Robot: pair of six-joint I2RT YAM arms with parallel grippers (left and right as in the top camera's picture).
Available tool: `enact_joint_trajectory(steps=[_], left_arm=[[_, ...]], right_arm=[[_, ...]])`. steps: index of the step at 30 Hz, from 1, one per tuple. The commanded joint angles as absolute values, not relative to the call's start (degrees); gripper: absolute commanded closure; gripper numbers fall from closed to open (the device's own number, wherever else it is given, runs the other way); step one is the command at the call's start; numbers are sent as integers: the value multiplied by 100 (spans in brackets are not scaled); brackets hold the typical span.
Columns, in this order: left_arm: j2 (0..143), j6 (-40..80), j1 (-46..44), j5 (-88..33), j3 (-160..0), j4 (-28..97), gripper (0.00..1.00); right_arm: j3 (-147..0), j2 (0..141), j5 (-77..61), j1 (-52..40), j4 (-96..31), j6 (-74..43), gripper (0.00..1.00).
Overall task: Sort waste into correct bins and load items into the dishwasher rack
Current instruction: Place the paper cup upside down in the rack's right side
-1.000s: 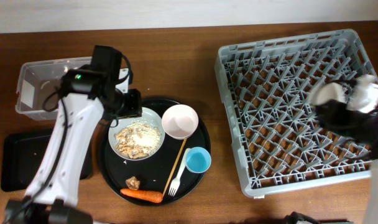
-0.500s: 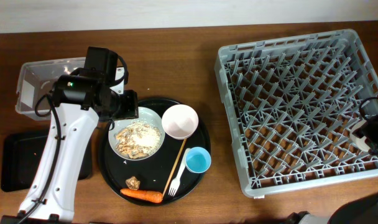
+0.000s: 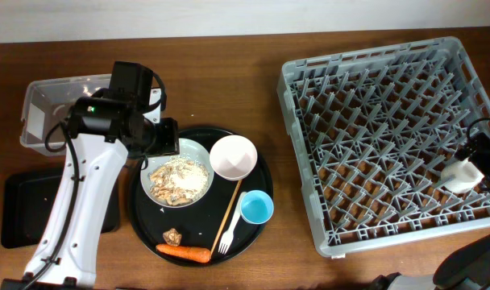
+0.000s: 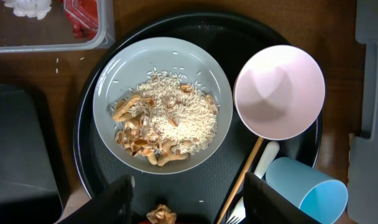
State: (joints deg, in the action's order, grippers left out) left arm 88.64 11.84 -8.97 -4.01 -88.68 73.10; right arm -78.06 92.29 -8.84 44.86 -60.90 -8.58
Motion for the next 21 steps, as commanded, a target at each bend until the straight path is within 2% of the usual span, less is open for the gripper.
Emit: enact_joint_trajectory(steps=[1,6,10,16,21], left_arm=[[8825,1256,-895,-340,-8919,7336,44],[8825,1253,-895,-340,-8919,7349,43],[8825,1256,-895,-342,-8919,7387,39],[8827,1253,-943,-1079,-8785,7424,36],[8827,1256,-1522,-1570,-8394,7325,37]], right_arm=[[-7872,9218,-1267,4501,-6152,-869,1],[-7883,8847,-2226,4473,-6265,-576,1],[-7883,8121,-2753,4084,-6431,-165,1],[-7881,7192,-2762,2508,-7194,696,1],[-7876,7188,-2239,1483,-7585,735,1]])
